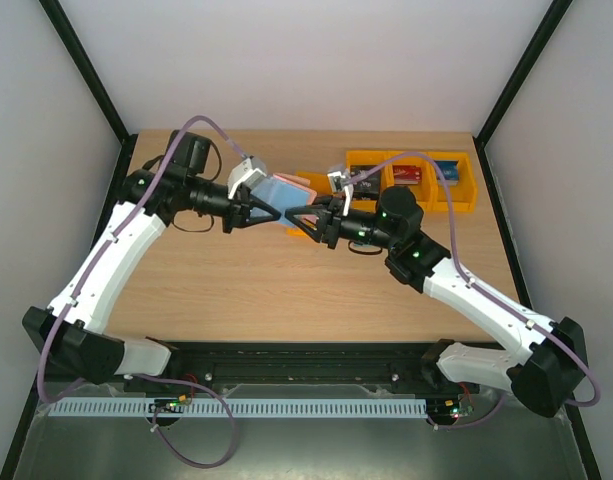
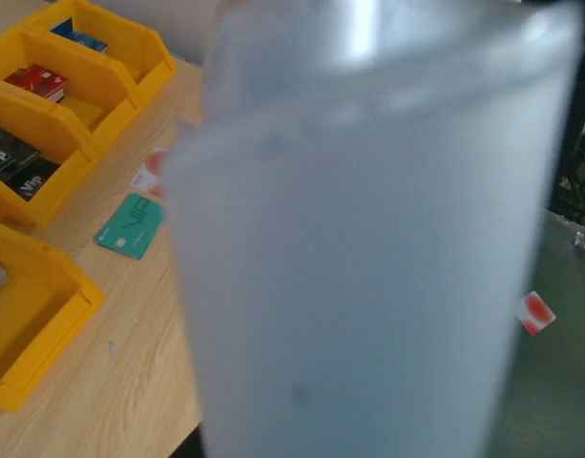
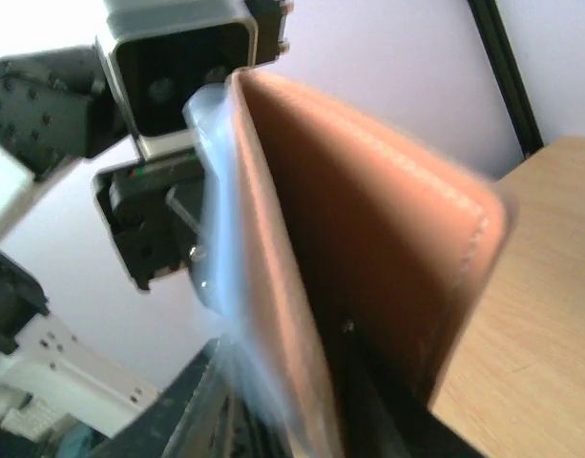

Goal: Take the credit cards out of the card holder

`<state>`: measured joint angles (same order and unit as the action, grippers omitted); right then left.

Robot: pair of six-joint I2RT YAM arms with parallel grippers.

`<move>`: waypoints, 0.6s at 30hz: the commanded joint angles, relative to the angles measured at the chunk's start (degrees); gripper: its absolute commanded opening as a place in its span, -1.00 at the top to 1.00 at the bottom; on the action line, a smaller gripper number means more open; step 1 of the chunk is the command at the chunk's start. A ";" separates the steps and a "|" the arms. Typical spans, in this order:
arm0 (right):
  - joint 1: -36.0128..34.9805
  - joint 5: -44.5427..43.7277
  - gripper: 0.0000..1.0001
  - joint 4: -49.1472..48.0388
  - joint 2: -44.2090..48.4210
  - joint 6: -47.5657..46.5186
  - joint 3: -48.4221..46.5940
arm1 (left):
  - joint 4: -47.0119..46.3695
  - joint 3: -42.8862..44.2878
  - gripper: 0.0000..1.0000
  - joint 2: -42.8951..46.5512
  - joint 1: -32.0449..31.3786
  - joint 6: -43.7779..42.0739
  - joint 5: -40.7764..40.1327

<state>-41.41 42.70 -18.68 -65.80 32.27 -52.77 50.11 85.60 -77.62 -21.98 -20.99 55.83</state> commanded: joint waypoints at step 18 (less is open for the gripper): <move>0.96 -4.85 0.48 12.65 1.73 -12.64 -3.36 | 3.66 -1.90 0.96 1.57 4.61 -3.85 16.72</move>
<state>-40.62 38.48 -5.30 -63.16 19.49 -53.17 53.17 84.79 -77.58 -16.86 -23.46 69.47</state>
